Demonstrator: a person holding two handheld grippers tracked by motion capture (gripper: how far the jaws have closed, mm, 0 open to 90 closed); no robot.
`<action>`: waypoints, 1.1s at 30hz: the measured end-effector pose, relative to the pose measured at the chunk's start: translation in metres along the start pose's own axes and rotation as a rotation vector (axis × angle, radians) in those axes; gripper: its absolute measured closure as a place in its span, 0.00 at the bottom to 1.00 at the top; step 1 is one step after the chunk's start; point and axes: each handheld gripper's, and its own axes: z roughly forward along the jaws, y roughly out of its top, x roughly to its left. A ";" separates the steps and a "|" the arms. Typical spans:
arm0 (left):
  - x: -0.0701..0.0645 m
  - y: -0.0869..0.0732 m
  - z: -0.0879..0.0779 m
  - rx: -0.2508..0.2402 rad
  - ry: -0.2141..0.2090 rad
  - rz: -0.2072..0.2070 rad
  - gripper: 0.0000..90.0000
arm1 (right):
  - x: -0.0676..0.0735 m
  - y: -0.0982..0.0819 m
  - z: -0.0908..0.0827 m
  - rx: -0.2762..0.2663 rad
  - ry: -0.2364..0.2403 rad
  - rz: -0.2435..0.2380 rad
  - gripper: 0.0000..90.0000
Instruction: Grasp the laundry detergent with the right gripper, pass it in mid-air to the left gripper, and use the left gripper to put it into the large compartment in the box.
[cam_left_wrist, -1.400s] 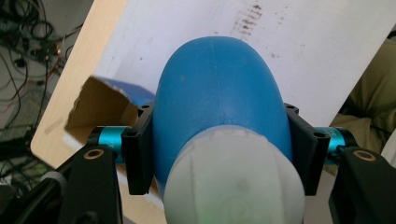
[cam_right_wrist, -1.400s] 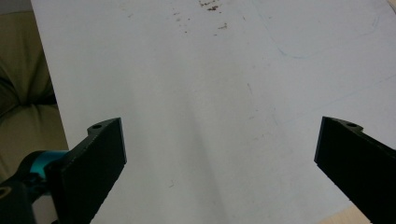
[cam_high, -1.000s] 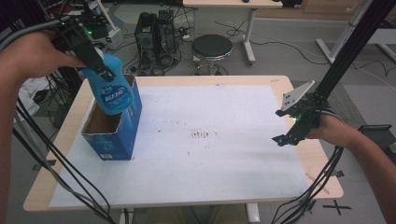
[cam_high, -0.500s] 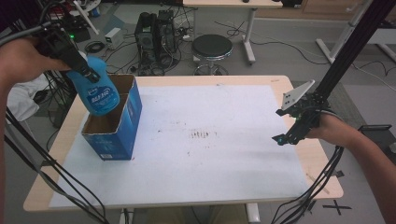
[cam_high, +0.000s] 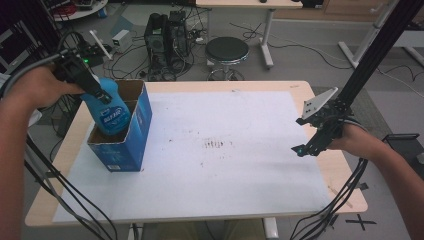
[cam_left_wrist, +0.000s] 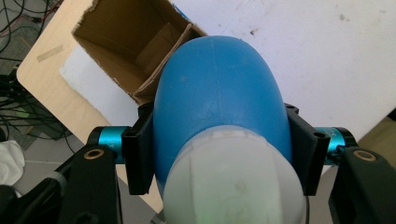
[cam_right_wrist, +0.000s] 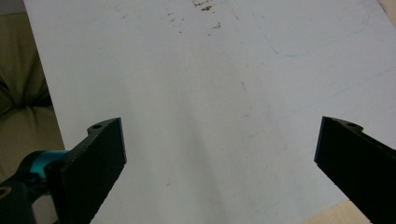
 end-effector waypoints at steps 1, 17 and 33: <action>0.001 0.000 0.004 0.022 -0.001 0.027 0.42 | -0.001 0.000 0.001 -0.005 0.001 -0.010 0.01; 0.002 -0.013 0.076 0.040 -0.010 0.033 0.42 | 0.000 0.003 0.008 0.018 0.011 0.001 0.01; -0.002 -0.018 0.112 0.070 -0.031 0.050 0.42 | 0.000 0.004 0.013 0.026 0.010 -0.005 0.01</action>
